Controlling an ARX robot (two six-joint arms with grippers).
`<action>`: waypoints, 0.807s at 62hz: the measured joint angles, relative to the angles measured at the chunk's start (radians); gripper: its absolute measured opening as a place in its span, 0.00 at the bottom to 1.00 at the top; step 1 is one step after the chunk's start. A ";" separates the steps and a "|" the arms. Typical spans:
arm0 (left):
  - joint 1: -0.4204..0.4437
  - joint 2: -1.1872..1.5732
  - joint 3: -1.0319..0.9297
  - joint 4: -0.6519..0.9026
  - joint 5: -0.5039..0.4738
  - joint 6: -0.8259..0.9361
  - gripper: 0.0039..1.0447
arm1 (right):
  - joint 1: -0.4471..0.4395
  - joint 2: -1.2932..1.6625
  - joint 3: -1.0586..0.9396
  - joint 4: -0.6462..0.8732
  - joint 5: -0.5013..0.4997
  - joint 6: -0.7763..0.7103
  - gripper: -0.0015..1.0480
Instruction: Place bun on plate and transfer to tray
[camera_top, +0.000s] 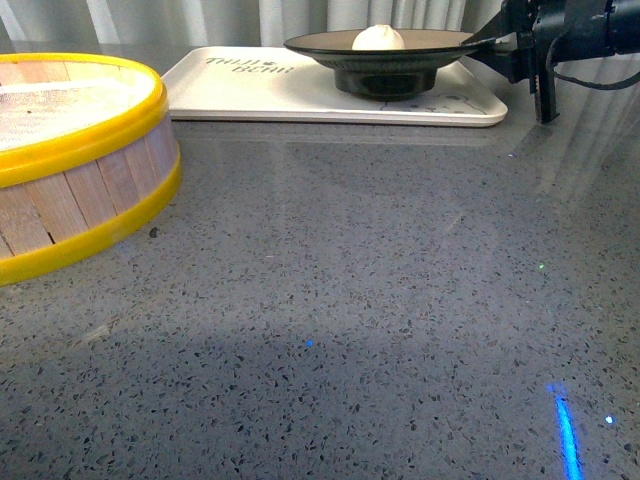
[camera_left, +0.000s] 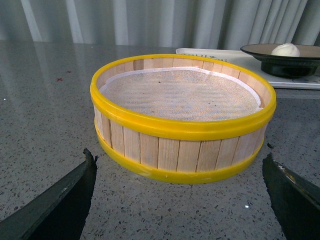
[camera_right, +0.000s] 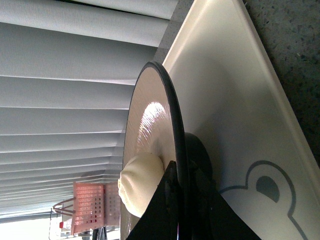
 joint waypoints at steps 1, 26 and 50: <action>0.000 0.000 0.000 0.000 0.000 0.000 0.94 | 0.000 -0.001 -0.001 0.000 0.000 0.000 0.02; 0.000 0.000 0.000 0.000 0.000 0.000 0.94 | -0.017 -0.016 0.024 -0.024 -0.006 0.003 0.31; 0.000 0.000 0.000 0.000 0.000 0.000 0.94 | -0.047 -0.094 -0.066 -0.015 0.003 0.003 0.88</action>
